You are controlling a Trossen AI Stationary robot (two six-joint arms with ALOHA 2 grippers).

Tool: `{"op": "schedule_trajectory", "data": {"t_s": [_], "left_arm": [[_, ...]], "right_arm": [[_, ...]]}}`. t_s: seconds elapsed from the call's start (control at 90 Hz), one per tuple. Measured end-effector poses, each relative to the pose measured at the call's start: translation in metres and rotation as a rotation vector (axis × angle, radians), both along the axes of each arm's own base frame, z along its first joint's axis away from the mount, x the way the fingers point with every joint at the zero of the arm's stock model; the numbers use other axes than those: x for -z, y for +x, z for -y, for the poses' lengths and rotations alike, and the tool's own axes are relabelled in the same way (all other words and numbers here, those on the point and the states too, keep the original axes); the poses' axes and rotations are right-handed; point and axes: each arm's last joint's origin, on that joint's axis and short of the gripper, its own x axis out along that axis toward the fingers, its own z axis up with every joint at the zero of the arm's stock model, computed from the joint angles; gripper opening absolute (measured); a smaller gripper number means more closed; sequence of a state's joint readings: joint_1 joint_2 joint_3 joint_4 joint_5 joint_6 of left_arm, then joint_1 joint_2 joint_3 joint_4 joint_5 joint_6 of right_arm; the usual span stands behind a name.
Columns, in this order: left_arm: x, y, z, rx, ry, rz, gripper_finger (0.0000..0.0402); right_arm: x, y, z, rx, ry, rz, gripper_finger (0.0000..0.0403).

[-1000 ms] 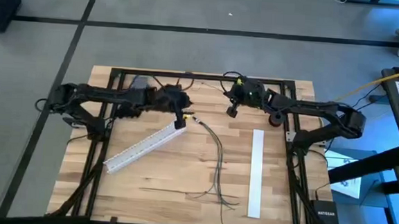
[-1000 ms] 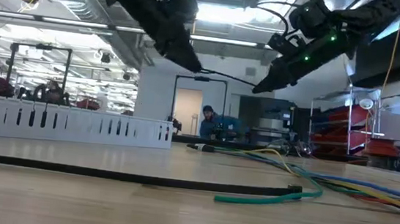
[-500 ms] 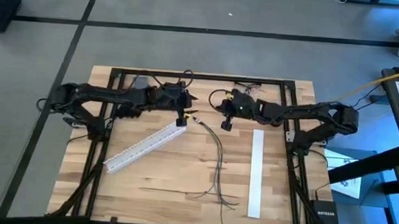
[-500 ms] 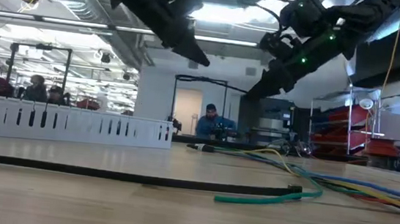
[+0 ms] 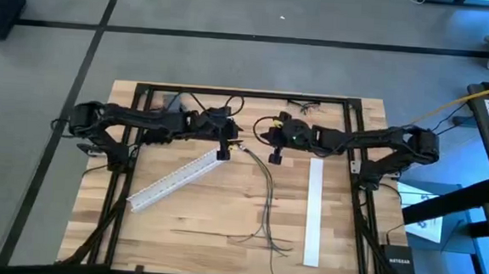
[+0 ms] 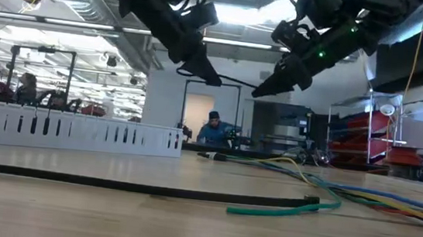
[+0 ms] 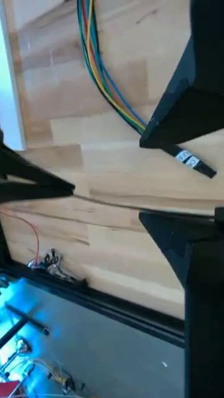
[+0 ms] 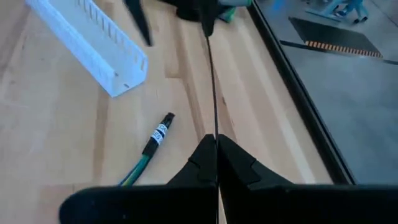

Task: Ziptie cables
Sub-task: Wrap the top black zip tie on the colored cables

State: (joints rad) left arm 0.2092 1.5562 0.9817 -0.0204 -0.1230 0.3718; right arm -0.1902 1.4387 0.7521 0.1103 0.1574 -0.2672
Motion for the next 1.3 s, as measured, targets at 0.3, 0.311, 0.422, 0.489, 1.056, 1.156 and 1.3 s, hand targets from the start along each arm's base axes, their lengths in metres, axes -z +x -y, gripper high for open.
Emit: {"op": "schedule_trajectory", "data": {"t_s": [0.3,0.311,0.422,0.489,1.056,1.156,1.3], "left_arm": [[0.001,0.000,0.000,0.023,0.034,-0.016,0.0008],[0.001,0.000,0.000,0.024,0.035,-0.017,0.0007],[0.001,0.000,0.000,0.025,0.037,-0.015,0.0003],[0.001,0.000,0.000,0.025,0.037,-0.015,0.0002],[0.029,-0.014,-0.009,0.029,-0.232,0.277,0.0001],[0.028,-0.015,-0.008,0.043,-0.243,0.333,0.0001],[0.025,-0.014,-0.007,0.056,-0.272,0.375,0.0001]], "right_arm": [[0.000,0.000,0.000,-0.001,0.000,0.000,0.0001],[0.000,0.000,0.000,-0.001,0.000,0.000,0.0001],[0.000,0.000,0.000,0.000,0.001,0.000,0.0001],[0.000,0.000,0.000,-0.001,-0.002,-0.002,0.0002],[-0.056,-0.075,0.000,0.054,0.152,0.102,0.0186],[-0.035,-0.086,0.000,0.071,0.194,0.177,0.0192],[-0.001,-0.090,-0.003,0.056,0.252,0.275,0.0193]]}}
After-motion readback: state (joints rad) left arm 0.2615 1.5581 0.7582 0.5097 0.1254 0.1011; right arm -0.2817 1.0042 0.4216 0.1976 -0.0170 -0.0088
